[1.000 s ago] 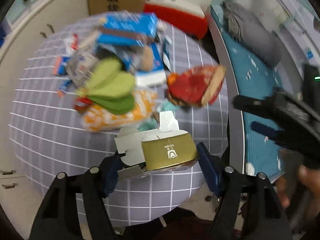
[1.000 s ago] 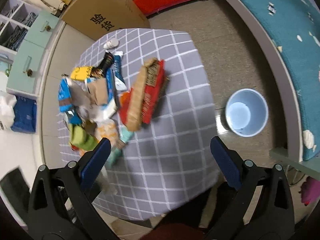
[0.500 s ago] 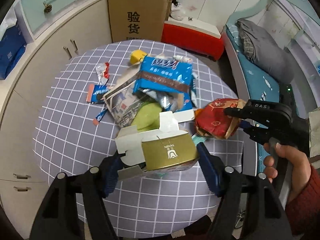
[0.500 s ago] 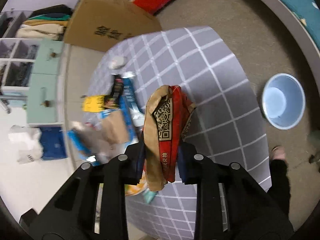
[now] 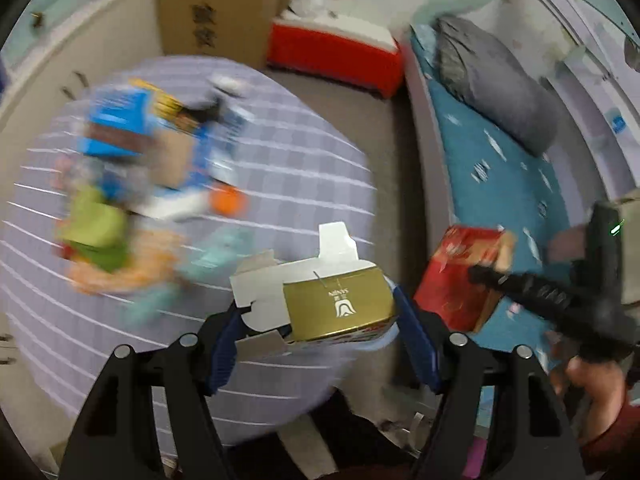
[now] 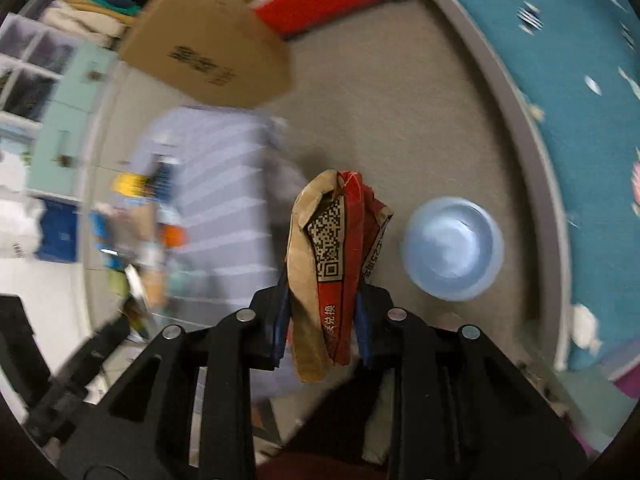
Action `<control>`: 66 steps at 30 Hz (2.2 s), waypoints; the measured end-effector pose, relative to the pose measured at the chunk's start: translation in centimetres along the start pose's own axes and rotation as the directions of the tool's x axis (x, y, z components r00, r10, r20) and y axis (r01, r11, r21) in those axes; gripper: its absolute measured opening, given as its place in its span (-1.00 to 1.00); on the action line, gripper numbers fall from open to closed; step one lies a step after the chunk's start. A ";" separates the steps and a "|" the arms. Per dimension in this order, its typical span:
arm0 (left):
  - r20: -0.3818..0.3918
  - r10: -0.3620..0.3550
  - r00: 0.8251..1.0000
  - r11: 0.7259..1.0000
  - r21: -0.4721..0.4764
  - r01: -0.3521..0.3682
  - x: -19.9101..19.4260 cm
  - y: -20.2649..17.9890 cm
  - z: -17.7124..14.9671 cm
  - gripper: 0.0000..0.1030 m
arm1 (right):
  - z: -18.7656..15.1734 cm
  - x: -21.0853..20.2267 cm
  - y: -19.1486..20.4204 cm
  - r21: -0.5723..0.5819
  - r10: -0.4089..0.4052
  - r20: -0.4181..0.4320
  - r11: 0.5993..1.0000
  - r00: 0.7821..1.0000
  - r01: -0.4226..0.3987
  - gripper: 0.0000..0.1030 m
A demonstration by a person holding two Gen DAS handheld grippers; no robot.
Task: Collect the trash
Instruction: 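Carry the red wrapper with the right gripper and drop it into the blue bin, then drop the gold box from the left gripper into the blue bin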
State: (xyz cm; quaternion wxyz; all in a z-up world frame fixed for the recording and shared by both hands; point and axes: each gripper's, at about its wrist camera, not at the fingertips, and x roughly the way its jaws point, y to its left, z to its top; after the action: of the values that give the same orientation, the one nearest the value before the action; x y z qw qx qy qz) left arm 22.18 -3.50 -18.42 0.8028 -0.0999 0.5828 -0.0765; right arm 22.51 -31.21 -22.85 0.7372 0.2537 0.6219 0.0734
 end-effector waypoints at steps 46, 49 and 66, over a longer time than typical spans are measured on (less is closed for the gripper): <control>-0.309 -0.012 0.951 0.987 0.151 0.061 16.5 -18.5 -3.4 0.64 | -1.2 -6.8 -14.7 0.070 -0.225 0.172 0.974 0.959 0.216 0.31; -0.242 0.020 0.970 0.988 0.151 0.017 14.2 -18.0 -3.0 0.64 | -1.2 -7.0 -13.7 0.056 -0.214 0.169 0.977 0.962 0.207 0.31; 0.032 0.215 0.976 0.976 -0.038 -0.214 0.4 2.2 -4.3 0.64 | -3.1 -0.6 7.1 -0.352 -0.023 0.049 0.935 0.999 0.038 0.31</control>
State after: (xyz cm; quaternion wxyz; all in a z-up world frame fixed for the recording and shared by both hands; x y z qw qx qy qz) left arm 18.25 -1.81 -20.66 0.8148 -0.0518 0.5770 0.0223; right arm 20.90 -24.42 -19.32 0.7854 0.1092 0.5861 0.1667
